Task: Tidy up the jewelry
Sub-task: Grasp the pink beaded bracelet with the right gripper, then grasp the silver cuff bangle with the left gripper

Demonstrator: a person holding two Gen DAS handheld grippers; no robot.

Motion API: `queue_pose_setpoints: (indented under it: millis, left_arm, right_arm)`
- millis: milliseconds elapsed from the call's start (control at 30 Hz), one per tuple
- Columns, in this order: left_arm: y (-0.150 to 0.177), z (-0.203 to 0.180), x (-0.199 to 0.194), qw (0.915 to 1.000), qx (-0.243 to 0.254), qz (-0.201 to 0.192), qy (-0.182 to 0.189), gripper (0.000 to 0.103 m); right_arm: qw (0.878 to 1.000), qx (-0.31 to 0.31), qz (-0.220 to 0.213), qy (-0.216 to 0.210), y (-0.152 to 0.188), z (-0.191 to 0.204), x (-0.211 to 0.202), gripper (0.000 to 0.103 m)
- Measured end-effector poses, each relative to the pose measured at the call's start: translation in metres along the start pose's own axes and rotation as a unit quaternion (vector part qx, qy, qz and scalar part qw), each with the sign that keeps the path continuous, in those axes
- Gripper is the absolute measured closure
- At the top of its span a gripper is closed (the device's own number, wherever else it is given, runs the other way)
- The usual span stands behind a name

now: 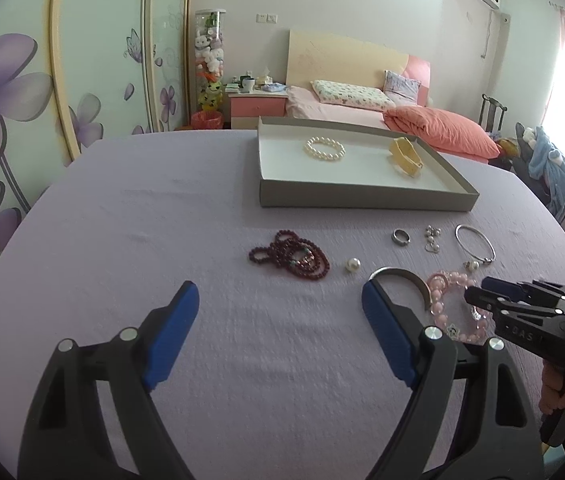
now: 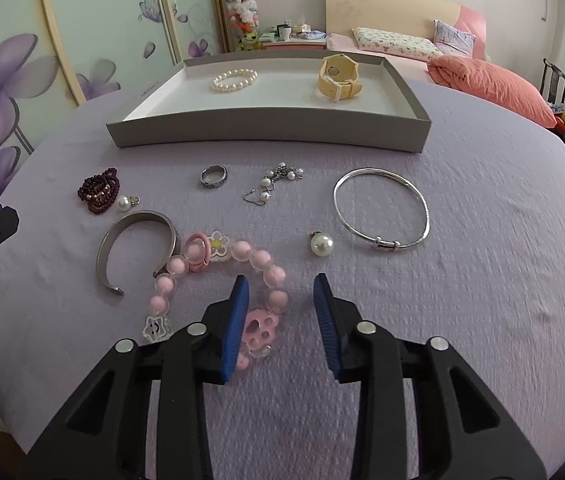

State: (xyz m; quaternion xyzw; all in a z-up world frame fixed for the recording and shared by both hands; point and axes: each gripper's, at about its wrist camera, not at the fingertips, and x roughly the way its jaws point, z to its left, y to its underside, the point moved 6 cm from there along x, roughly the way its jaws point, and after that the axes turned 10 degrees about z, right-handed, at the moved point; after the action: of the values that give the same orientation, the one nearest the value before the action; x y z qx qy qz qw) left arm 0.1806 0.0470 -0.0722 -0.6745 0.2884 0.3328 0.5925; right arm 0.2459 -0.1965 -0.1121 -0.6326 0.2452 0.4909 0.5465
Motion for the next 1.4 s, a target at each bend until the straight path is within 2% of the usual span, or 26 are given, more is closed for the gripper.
queue_pose_setpoints:
  millis: [233,367,400,467,600,833,1100,1400]
  left_arm:
    - [0.002,-0.006,0.006,0.9999,0.005,0.008,0.004,0.019]
    - [0.004,-0.010,0.009,0.9999,0.008,0.013,0.007,0.019]
    - [0.004,-0.011,0.009,0.9998,0.009,0.014,0.007,0.019]
    - [0.005,-0.014,0.011,0.9997,0.012,0.016,0.010,0.019]
    - [0.008,-0.024,0.016,0.9993,0.022,0.025,0.018,0.019]
    - [0.012,-0.045,0.028,0.9981,0.039,0.041,0.026,0.019]
    - [0.013,-0.076,0.045,0.9963,0.051,0.063,0.030,0.019]
    - [0.010,-0.108,0.073,0.9947,0.060,0.083,0.003,0.019]
  right_arm:
    - [1.000,-0.009,0.004,0.017,-0.004,0.005,0.004,0.073]
    - [0.999,-0.029,0.005,0.023,-0.003,0.011,0.004,0.088]
    - [0.999,-0.033,0.006,0.027,-0.003,0.013,0.004,0.089]
    - [0.999,-0.039,0.007,0.031,0.001,0.013,0.002,0.089]
    - [1.000,-0.022,0.009,0.010,0.009,0.000,-0.007,0.090]
    - [0.999,0.004,-0.052,-0.012,0.007,-0.019,-0.052,0.090]
    - [0.997,0.018,-0.072,-0.030,0.007,-0.025,-0.070,0.090]
    - [0.996,0.034,-0.074,-0.039,0.011,-0.040,-0.075,0.089]
